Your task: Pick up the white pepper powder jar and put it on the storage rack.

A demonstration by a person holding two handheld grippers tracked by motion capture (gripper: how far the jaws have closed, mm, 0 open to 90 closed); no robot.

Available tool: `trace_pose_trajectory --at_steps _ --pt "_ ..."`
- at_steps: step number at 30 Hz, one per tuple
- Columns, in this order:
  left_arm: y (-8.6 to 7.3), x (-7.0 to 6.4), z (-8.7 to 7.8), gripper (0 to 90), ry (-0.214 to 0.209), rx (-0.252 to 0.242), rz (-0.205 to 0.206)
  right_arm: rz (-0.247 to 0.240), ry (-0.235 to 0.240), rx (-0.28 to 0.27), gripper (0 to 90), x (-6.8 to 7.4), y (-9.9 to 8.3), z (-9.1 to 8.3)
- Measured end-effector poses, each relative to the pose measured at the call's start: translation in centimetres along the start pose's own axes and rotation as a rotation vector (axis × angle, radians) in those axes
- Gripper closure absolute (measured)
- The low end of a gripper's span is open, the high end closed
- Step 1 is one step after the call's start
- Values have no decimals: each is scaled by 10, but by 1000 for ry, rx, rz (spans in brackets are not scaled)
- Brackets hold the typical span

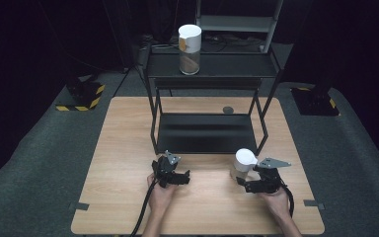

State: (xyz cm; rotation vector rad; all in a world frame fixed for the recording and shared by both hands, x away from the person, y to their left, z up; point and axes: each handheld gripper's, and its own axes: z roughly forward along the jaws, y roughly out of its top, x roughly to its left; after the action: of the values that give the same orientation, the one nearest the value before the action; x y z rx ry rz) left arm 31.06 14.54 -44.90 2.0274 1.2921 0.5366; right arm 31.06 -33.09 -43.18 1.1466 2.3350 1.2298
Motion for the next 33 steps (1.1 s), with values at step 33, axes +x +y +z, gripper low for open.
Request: trace_pose_trajectory --at_steps 33 --pt "0 0 0 30 1 0 1 -50 -58 -88 284 18 3 9"
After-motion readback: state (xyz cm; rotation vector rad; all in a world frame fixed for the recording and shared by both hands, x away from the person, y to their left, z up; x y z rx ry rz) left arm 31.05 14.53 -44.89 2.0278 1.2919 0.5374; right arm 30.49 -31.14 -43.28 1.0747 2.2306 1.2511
